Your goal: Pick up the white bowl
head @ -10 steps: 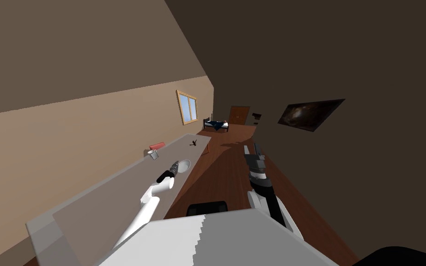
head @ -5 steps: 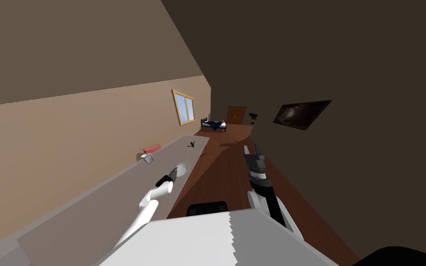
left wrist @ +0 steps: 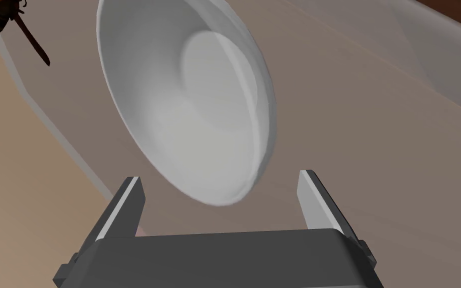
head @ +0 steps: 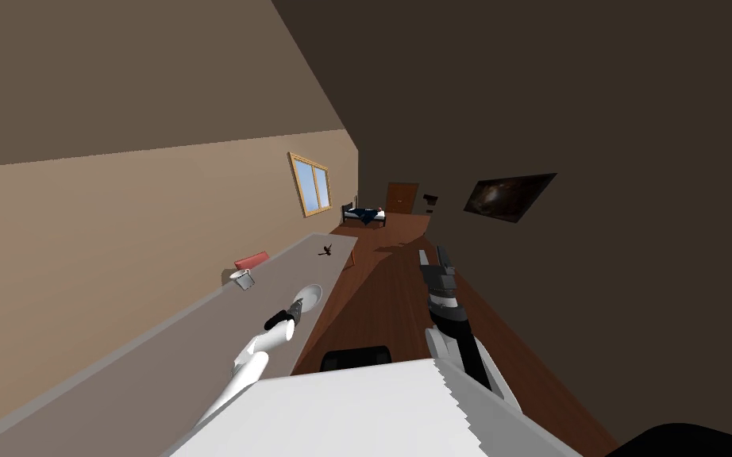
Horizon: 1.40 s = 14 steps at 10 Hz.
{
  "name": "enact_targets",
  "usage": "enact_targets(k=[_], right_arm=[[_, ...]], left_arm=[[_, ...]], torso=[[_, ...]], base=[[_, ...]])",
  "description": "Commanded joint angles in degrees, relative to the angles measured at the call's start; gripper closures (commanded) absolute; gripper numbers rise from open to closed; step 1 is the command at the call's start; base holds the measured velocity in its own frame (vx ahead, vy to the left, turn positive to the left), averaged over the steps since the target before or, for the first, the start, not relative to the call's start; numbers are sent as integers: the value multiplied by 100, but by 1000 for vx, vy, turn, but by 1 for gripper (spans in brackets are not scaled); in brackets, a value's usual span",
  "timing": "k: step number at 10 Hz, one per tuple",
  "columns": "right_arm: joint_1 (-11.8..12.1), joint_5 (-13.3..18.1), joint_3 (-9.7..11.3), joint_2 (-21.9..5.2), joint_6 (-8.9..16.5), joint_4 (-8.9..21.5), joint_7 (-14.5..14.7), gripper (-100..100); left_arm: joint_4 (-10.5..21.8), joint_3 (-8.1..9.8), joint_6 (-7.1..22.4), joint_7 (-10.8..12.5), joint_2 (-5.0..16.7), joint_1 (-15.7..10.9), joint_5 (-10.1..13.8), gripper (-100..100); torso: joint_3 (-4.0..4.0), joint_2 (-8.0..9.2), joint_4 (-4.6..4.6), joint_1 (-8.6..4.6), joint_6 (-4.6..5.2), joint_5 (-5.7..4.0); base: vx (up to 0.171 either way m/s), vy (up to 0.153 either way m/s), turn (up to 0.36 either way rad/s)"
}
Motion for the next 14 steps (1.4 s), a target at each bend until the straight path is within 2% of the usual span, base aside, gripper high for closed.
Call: enact_targets(k=[1,5,6,7,10,11,12,14], right_arm=[[0,0,0,0,0,0,0,0],[-1,0,0,0,0,0,0,0],[-1,0,0,0,0,0,0,0],[-1,0,0,0,0,0,0,0],[0,0,0,0,0,0,0,0],[0,0,0,0,0,0,0,0],[0,0,0,0,0,0,0,0],[-1,0,0,0,0,0,0,0]], left_arm=[[233,19,25,-3,-58,1,12,-100],[274,13,40,-5,-72,24,25,-100],[290,10,30,-8,-73,25,31,0],[434,-16,-128,33,-116,19,-19,-100],[726,-67,-445,112,-203,10,-117,-100],[666,-53,-355,84,-177,1,-86,-100],[677,-54,-382,92,-182,1,-94,100],[682,-57,-371,88,-181,7,-96,100]], torso=[[0,0,0,0,0,0],[14,25,5,-13,1,-3],[16,28,6,-13,0,-3],[18,31,7,-13,0,-3],[7,12,3,0,0,0],[5,9,2,3,0,0],[10,19,4,-4,0,-1],[20,32,12,-13,0,-4]], base=[[86,16,-73],[22,1,-16],[0,0,0],[30,23,-3],[61,39,-4],[31,21,-3],[6,4,0],[0,0,0]])
